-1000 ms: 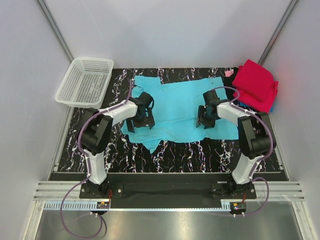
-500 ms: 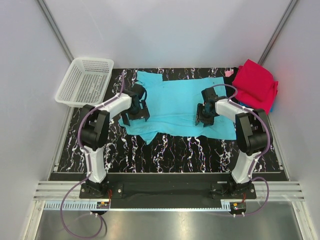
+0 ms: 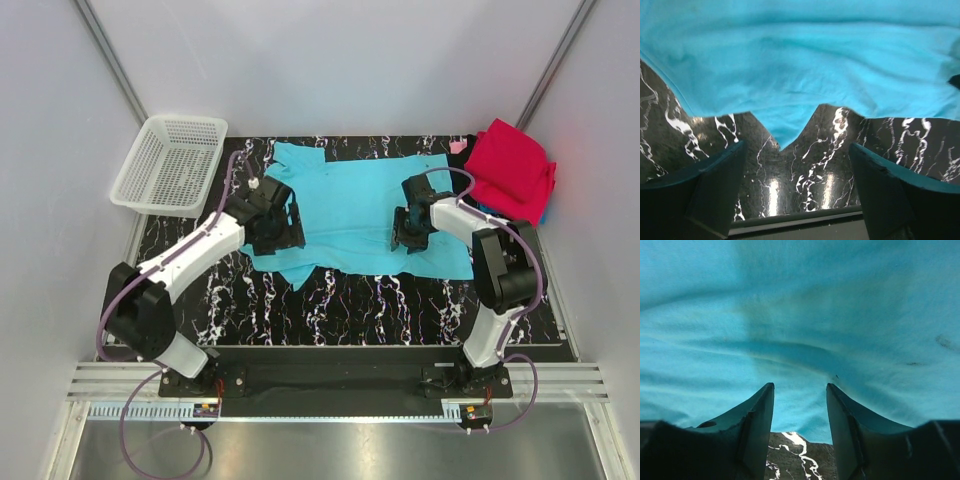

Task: Fold and stack the t-shirts
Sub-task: Flatten the tshirt out

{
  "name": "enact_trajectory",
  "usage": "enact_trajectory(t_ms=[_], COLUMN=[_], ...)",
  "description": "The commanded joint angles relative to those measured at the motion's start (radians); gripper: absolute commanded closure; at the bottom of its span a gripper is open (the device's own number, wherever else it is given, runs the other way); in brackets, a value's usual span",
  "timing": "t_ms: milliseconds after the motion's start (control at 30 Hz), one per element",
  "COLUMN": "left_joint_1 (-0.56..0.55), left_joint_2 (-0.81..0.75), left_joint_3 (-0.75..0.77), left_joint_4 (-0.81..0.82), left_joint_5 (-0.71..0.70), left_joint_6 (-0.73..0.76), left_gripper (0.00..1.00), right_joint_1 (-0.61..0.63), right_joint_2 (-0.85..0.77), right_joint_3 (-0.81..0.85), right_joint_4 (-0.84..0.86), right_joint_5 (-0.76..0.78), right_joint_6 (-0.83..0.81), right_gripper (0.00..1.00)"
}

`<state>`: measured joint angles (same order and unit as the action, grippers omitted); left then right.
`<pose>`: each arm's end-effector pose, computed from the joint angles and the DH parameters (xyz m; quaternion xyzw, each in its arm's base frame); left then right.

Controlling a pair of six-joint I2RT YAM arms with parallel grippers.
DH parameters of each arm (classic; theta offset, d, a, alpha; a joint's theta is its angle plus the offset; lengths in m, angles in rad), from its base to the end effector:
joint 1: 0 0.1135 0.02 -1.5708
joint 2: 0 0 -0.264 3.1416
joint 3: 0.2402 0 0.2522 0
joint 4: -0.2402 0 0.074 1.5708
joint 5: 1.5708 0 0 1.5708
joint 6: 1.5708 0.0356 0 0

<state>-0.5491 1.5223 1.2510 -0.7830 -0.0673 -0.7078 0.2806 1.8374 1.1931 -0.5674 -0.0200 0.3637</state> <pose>0.2685 -0.1615 0.2741 -0.0852 0.9626 -0.1237 0.2256 0.3457 0.1004 0.1664 0.0391 0.9831 0.0659 0.1663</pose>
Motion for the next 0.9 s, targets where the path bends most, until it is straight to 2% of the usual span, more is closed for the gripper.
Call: enact_trajectory(t_ms=[0,200,300,533,867], left_joint_1=[-0.029,-0.071,-0.077,-0.087,-0.095], left_joint_2=[0.022,0.067,0.091,0.141,0.156], left_joint_3=[-0.093,-0.232,-0.251,-0.196,-0.124], left_joint_4=[0.03,0.211,0.252,0.268,0.237], left_joint_5=[-0.005,0.041,0.053,0.061,0.058], left_joint_6=[-0.041,-0.097,-0.11,-0.111,-0.113], left_gripper=[0.28,0.4,0.42,0.51,0.54], right_joint_1=[0.011,0.012,0.011,0.012,0.012], right_joint_2=[-0.079,-0.119,-0.128,-0.135,-0.132], right_joint_3=[0.013,-0.003,-0.003,-0.009,-0.012], right_joint_4=[-0.008,-0.009,-0.011,-0.012,-0.012], right_joint_5=[0.015,0.045,0.043,0.051,0.058], right_joint_6=[0.012,0.009,0.007,0.006,0.004], right_gripper=[0.47,0.47,0.47,0.47,0.48])
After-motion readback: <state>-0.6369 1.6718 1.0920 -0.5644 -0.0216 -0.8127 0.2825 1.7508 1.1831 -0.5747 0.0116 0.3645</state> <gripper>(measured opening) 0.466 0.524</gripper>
